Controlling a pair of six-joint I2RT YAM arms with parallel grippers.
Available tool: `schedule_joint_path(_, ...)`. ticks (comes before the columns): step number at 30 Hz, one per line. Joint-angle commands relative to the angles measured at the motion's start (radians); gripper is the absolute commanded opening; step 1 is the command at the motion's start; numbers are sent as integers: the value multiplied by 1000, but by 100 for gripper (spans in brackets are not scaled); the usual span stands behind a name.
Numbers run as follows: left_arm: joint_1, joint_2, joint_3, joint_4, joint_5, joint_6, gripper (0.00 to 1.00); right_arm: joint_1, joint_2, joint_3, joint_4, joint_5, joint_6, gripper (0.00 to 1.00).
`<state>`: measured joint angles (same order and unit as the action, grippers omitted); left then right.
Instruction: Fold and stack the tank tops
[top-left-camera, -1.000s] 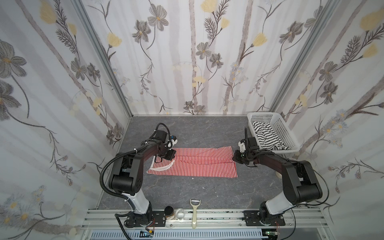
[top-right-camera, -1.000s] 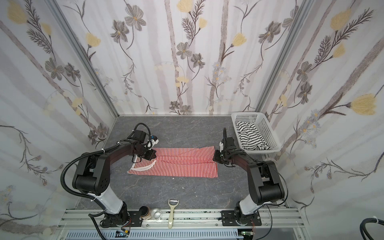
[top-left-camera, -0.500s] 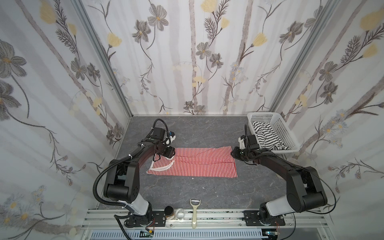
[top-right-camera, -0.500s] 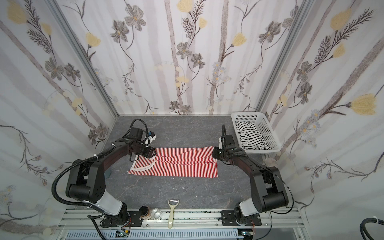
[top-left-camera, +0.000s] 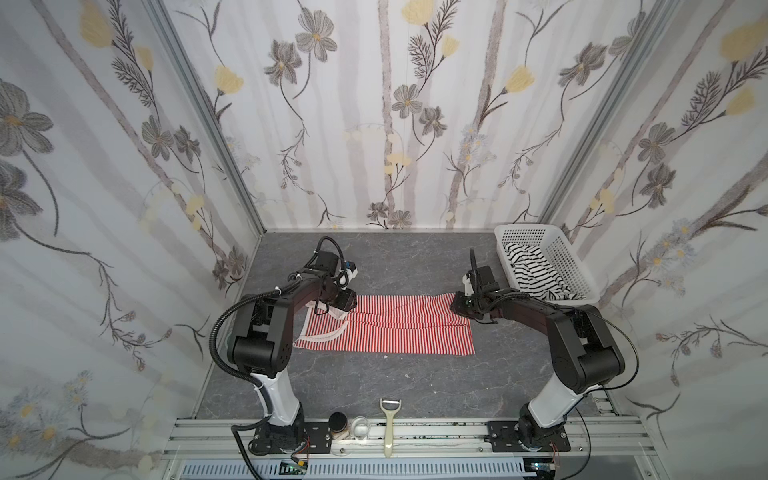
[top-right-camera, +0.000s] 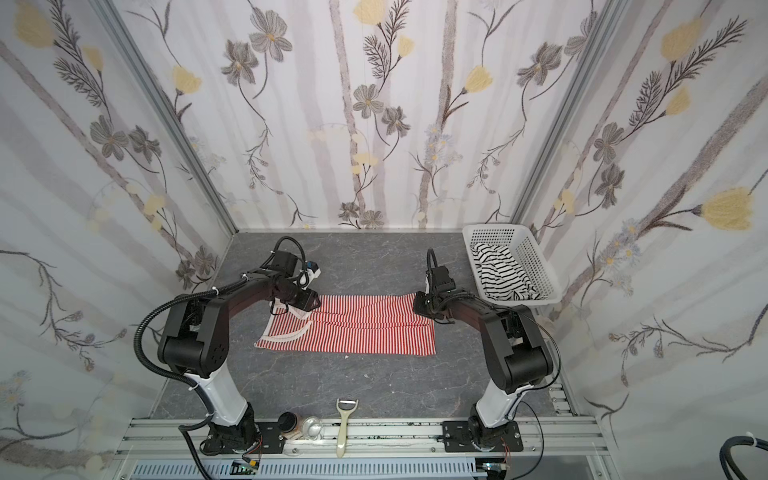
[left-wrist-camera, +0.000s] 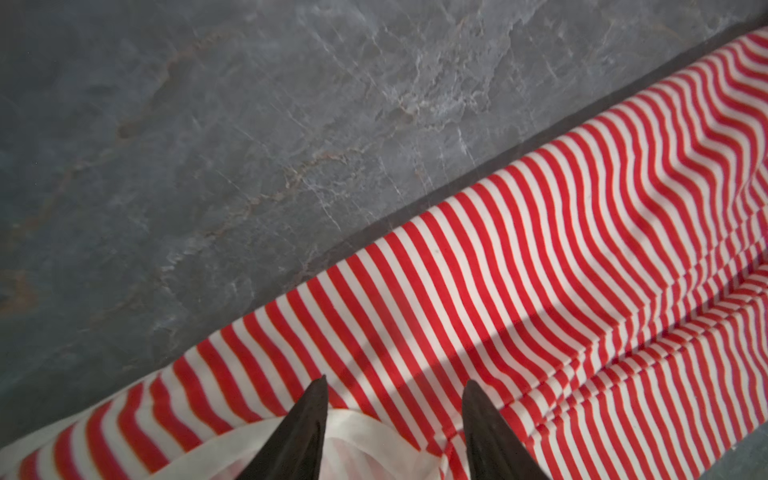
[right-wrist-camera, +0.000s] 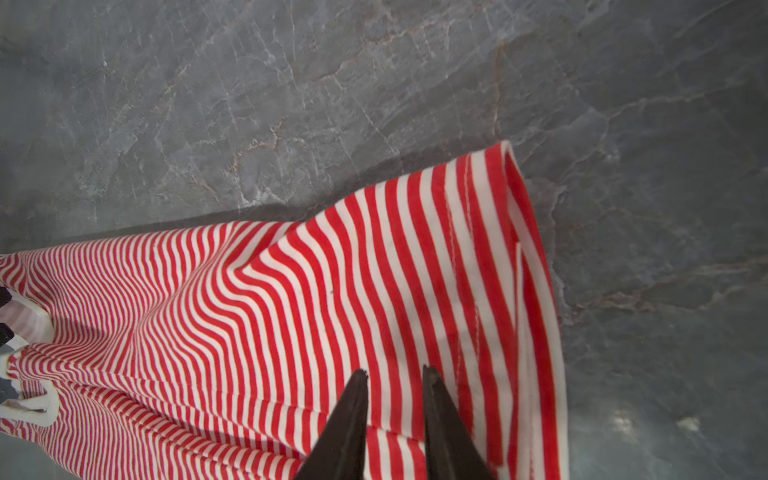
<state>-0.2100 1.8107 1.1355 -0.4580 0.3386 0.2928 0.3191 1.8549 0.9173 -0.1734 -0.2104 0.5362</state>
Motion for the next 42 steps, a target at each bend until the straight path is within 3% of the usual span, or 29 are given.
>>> schedule_joint_path(1, -16, -24, -54, -6, -2, 39, 53, 7, -15, -38, 34, 15, 15, 26)
schedule_joint_path(8, -34, -17, -105, -7, -78, 52, 53, 14, -49, -117, 34, 23, 40, 25)
schedule_joint_path(14, -35, 36, -57, -8, -130, 44, 54, 17, -91, -179, 41, 34, 78, 25)
schedule_joint_path(30, -70, 309, 337, -76, -164, 55, 55, 8, -206, -309, 81, 66, 199, 28)
schedule_joint_path(42, -98, 377, 517, -109, -170, 47, 56, 24, -378, -399, 92, 45, 244, 29)
